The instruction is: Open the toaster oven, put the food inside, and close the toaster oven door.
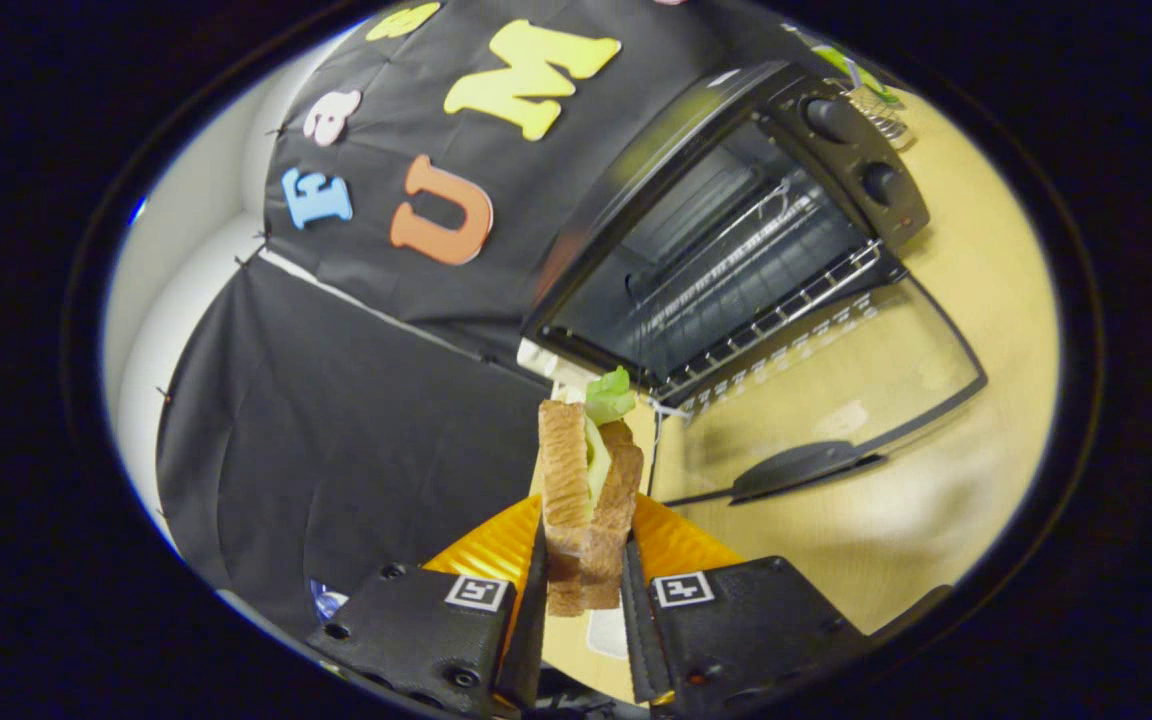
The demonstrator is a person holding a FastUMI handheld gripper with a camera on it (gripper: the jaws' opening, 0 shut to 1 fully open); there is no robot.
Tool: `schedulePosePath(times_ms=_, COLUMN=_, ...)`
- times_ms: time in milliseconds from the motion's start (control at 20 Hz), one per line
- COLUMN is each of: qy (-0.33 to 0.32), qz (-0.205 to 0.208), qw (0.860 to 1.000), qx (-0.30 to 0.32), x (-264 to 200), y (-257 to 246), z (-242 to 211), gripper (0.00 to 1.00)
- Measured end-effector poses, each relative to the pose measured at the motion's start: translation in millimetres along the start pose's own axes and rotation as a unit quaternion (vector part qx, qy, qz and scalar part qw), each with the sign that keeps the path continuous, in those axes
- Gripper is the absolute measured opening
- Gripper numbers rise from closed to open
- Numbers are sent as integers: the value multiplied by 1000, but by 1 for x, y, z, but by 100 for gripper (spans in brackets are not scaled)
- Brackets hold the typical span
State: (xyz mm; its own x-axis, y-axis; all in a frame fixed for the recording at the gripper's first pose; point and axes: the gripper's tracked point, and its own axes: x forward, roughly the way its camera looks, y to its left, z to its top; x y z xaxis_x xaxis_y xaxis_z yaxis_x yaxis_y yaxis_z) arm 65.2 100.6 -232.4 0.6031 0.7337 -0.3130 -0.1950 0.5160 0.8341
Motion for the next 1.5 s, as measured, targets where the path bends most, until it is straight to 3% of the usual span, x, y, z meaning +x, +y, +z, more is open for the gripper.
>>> schedulePosePath(times_ms=200, qy=-125, qz=-13, qw=991, qx=50, x=-6, y=-23, z=52, gripper=39)
schedulePosePath(times_ms=400, qy=-209, qz=-11, qw=971, qx=114, x=-6, y=-31, z=74, gripper=39)
schedulePosePath(times_ms=550, qy=-223, qz=-25, qw=965, qx=138, x=20, y=-38, z=91, gripper=39)
schedulePosePath(times_ms=700, qy=-226, qz=-44, qw=966, qx=114, x=51, y=-51, z=112, gripper=39)
schedulePosePath(times_ms=950, qy=-236, qz=-29, qw=961, qx=142, x=91, y=-53, z=146, gripper=39)
schedulePosePath(times_ms=1250, qy=-224, qz=-64, qw=970, qx=70, x=107, y=-53, z=135, gripper=40)
schedulePosePath(times_ms=1400, qy=-193, qz=-106, qw=975, qx=-10, x=115, y=-50, z=126, gripper=47)
schedulePosePath(times_ms=1500, qy=-174, qz=-143, qw=971, qx=-81, x=118, y=-50, z=117, gripper=55)
